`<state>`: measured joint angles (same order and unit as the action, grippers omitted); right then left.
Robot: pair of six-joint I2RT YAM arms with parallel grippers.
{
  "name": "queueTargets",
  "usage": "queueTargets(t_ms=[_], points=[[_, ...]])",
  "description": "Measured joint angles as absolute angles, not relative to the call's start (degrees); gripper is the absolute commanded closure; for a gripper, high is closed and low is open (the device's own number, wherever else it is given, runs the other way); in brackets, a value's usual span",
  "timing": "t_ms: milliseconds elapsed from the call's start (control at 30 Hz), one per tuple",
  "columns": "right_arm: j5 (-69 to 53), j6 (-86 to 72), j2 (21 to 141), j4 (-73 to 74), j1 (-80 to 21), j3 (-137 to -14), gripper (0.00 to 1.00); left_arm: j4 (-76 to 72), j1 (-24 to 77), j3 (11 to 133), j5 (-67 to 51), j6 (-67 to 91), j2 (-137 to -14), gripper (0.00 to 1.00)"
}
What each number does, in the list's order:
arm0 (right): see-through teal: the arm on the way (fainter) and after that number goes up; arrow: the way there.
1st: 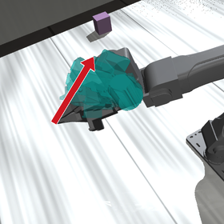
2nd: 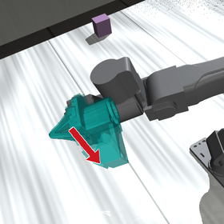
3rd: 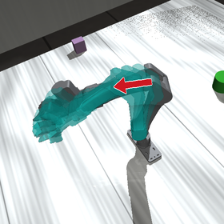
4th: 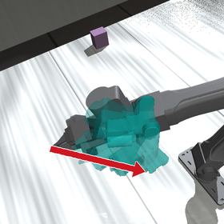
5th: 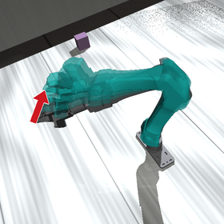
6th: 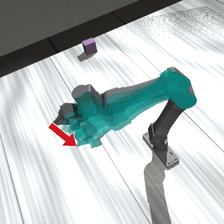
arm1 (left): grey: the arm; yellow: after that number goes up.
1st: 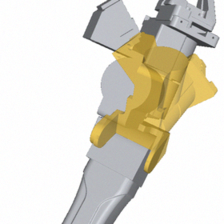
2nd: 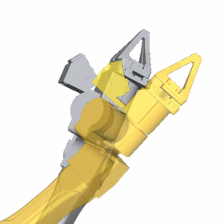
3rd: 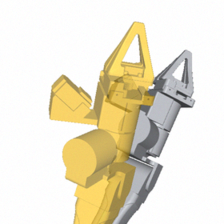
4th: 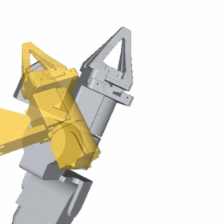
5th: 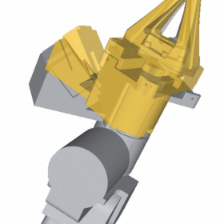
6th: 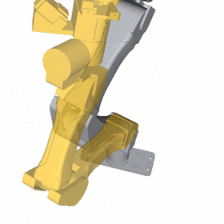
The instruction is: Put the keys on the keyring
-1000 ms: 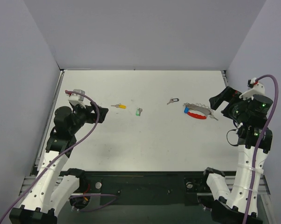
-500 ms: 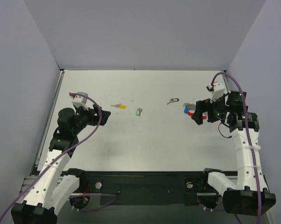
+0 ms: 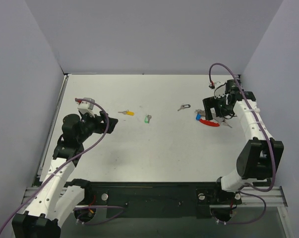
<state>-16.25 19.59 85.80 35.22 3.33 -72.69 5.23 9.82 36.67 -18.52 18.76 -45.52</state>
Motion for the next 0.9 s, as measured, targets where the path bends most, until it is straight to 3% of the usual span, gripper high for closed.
queueTargets(t_ms=[233,433,667,900], points=[[-14.0,20.3,98.9,37.3,0.0,-85.3,0.22,5.3,9.6,36.7,-18.9,18.3,-47.0,0.07],[-18.3,19.4,105.9,41.1,-2.9,-93.1,0.24,5.3,9.2,36.7,-19.8,17.8,-48.0,0.07],[-26.5,18.1,105.1,43.1,-5.0,-92.3,0.24,2.9,8.9,36.5,-23.8,19.9,-51.7,0.13],[-32.7,17.6,94.7,42.3,-5.0,-82.3,0.23,2.1,12.8,39.0,-20.8,27.4,-64.8,0.14]])
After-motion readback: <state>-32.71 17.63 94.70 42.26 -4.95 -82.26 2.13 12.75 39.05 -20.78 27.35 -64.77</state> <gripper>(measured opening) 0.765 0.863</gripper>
